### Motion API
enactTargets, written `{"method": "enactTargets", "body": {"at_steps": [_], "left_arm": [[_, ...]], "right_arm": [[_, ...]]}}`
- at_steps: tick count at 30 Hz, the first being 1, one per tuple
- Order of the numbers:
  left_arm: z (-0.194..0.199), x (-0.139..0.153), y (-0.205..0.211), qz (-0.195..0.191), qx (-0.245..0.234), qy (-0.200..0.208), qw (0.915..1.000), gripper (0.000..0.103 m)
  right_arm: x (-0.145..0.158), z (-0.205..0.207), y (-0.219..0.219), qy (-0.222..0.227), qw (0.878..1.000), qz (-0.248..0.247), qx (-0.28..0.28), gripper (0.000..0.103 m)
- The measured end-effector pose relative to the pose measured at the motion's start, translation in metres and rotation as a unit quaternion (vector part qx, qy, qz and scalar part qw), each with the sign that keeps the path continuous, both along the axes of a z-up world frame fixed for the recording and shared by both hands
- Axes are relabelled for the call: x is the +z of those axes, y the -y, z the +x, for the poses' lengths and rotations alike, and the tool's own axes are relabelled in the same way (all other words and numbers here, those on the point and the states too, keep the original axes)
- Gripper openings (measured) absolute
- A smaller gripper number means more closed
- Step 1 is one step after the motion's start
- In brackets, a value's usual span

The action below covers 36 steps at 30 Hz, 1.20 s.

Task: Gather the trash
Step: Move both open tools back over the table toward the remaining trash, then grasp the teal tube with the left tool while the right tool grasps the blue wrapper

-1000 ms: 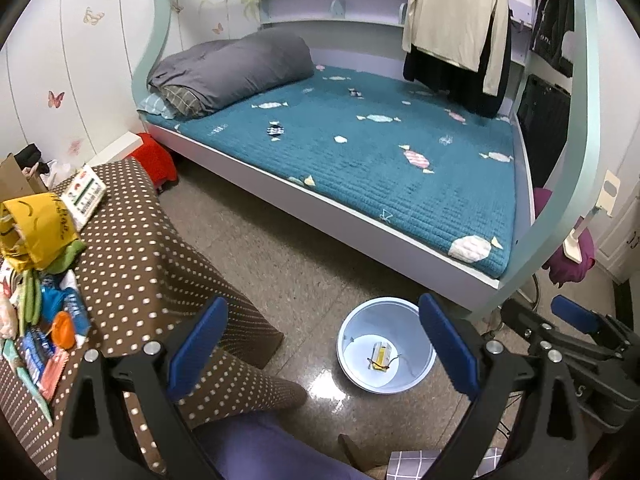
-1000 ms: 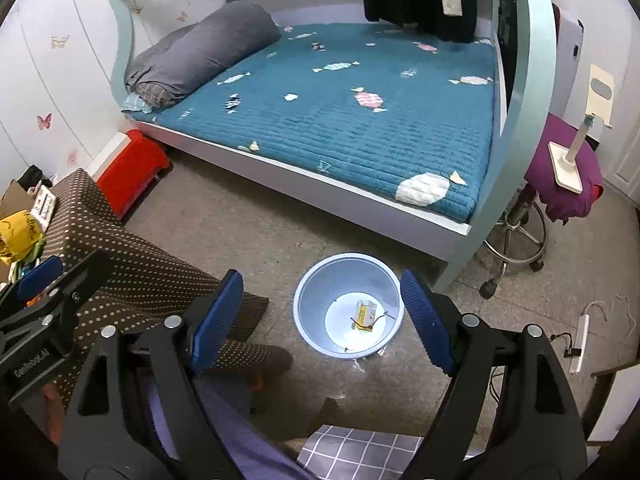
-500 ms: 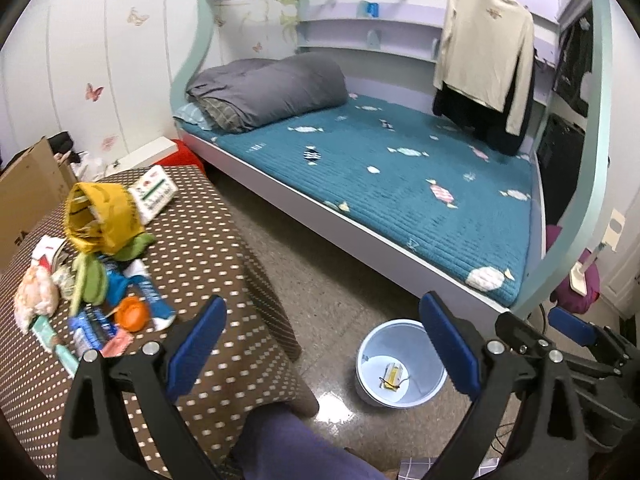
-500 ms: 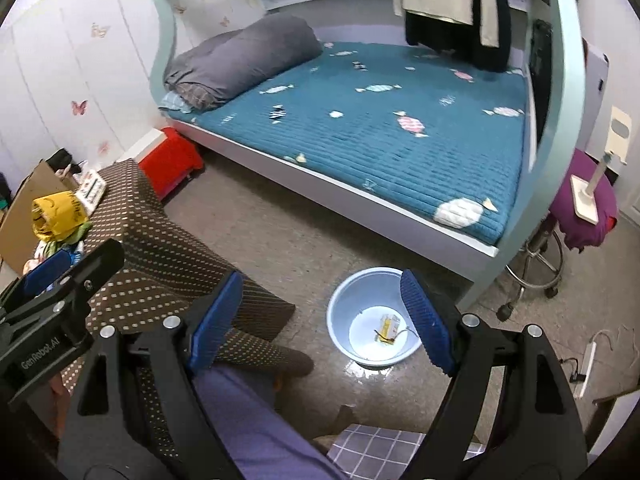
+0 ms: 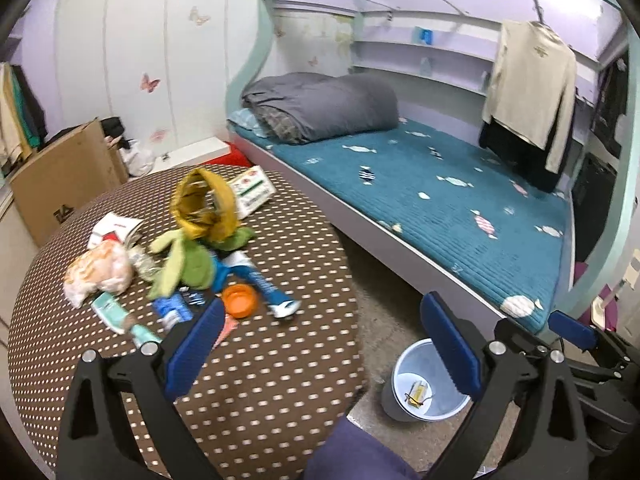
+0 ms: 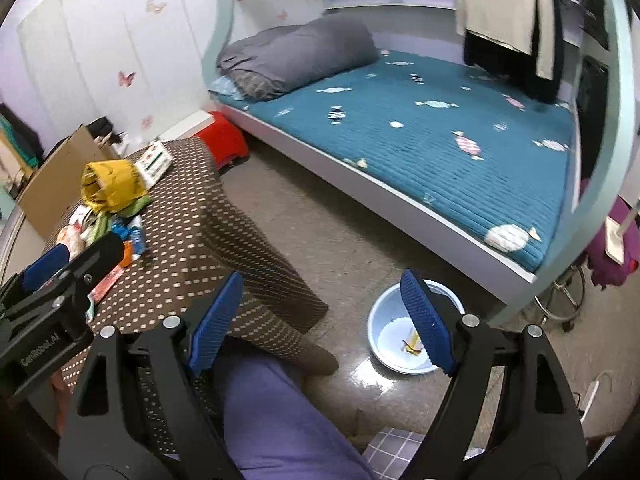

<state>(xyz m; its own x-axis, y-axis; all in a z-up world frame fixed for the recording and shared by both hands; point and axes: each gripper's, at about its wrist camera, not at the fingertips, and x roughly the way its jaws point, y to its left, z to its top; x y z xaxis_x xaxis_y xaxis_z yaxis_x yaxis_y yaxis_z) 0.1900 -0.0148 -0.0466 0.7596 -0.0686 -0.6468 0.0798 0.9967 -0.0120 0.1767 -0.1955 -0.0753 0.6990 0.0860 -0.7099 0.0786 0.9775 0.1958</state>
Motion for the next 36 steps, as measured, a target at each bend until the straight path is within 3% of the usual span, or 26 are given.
{"method": "enactTargets", "body": {"at_steps": [10,20,31,34,36], "left_arm": [[-0.006,-0.006,-0.067,-0.013,0.076,-0.013,0.9969,0.096],[-0.003,-0.021,-0.143,-0.035,0.17,-0.038,0.984,0.096],[0.022,-0.051,-0.178,-0.05,0.228,-0.088,0.9684,0.096],[0.03,-0.059,-0.175,-0.033,0.238,-0.098,0.9659,0.096],[0.034,-0.064,-0.174,-0.029,0.236,-0.102,0.966,0.082]], "right_arm": [[0.003,0.018,-0.061,-0.004,0.997,-0.007,0.075,0.081],[-0.006,0.033,-0.121,-0.016,0.989,-0.022,0.147,0.081],[-0.004,0.053,-0.161,-0.016,0.982,-0.032,0.187,0.081],[-0.006,0.061,-0.167,-0.017,0.981,-0.04,0.188,0.081],[-0.007,0.063,-0.17,-0.017,0.981,-0.044,0.189,0.081]]}}
